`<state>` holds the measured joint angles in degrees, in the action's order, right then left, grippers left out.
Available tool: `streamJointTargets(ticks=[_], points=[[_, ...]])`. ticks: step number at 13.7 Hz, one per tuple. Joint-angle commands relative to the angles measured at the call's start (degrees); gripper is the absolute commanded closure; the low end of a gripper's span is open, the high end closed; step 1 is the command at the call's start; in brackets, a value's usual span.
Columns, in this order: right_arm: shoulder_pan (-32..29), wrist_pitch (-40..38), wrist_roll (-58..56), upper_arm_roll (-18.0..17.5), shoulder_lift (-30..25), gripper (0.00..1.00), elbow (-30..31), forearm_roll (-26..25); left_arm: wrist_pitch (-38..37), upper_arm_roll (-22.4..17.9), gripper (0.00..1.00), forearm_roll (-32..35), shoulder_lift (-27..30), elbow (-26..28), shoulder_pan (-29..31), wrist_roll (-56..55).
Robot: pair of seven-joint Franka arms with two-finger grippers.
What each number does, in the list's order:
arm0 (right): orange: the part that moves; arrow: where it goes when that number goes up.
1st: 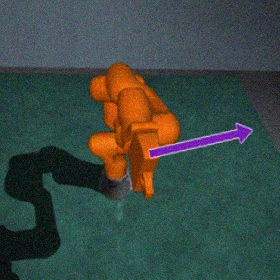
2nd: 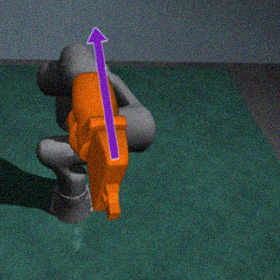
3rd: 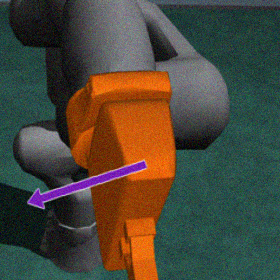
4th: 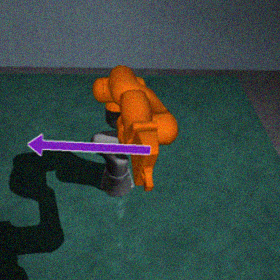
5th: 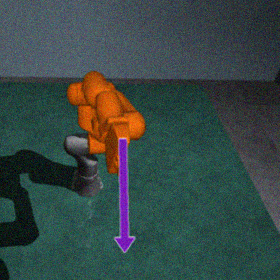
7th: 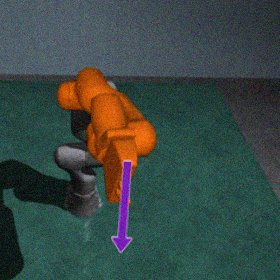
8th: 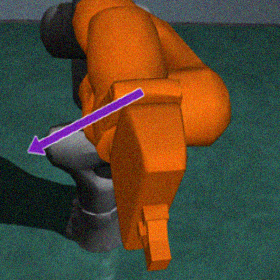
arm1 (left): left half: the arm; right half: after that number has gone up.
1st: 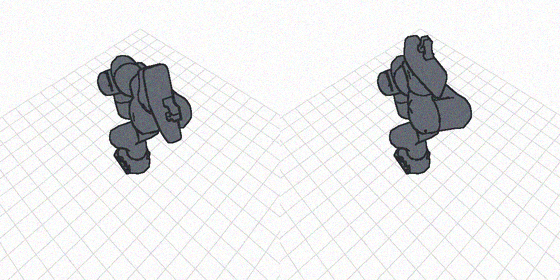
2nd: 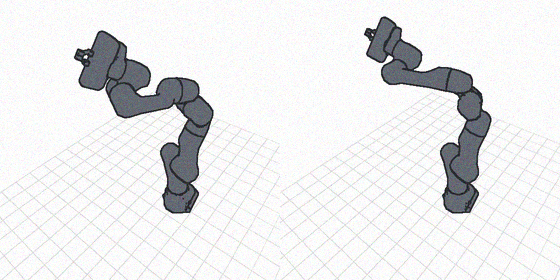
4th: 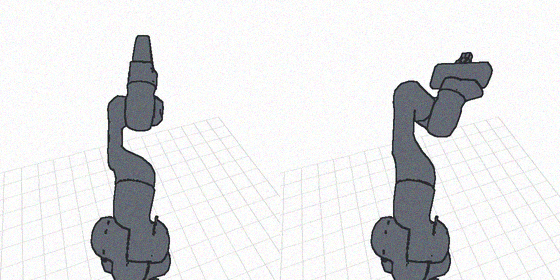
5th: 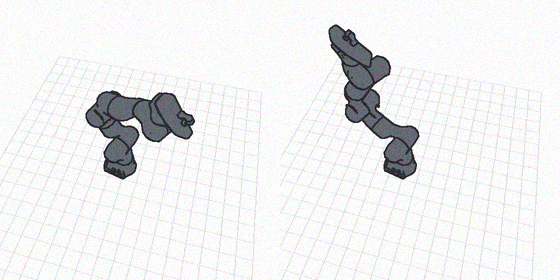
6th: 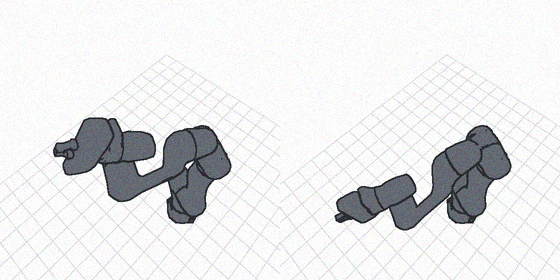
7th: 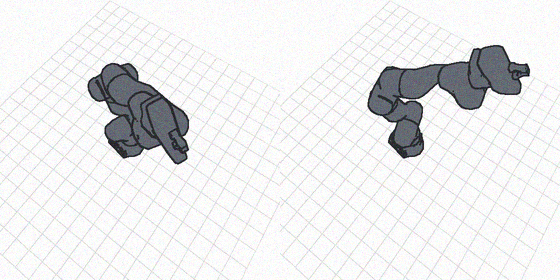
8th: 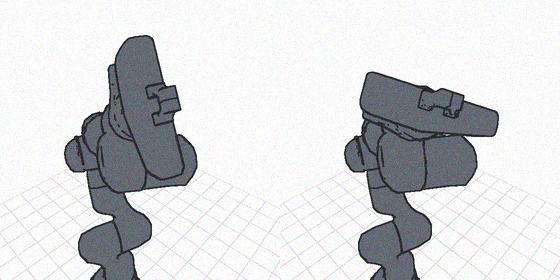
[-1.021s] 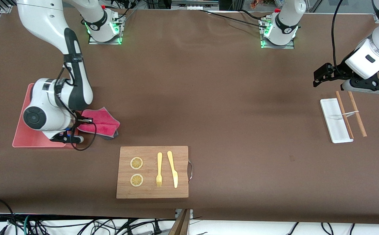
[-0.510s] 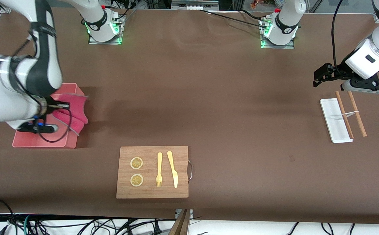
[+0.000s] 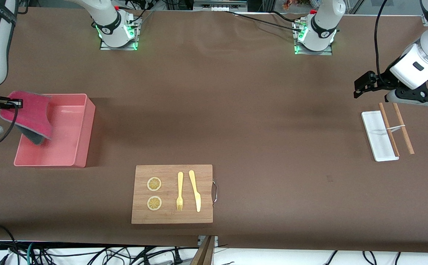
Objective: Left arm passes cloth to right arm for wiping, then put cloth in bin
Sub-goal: 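Move the cloth over the pink bin and open the right gripper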
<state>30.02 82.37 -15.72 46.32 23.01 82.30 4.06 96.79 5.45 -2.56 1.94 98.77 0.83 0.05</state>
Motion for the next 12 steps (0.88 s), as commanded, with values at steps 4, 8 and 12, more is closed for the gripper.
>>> streamJointTargets(ticks=[4, 8, 12], points=[[0.39, 14.28, -0.89, -0.17, -0.33, 1.0, 12.85, 0.16, -0.81, 0.18, 0.0, 0.19, -0.45, -1.3, 0.23, 0.31], [0.57, 21.86, -0.98, -0.53, 0.9, 1.0, 17.62, 2.7, -0.81, 0.18, 0.0, 0.19, -0.45, -1.3, 0.23, 0.31], [0.83, 22.14, -0.89, -1.66, 1.34, 0.16, 16.4, 4.38, -0.81, 0.18, 0.0, 0.19, -0.45, -1.3, 0.23, 0.31]])
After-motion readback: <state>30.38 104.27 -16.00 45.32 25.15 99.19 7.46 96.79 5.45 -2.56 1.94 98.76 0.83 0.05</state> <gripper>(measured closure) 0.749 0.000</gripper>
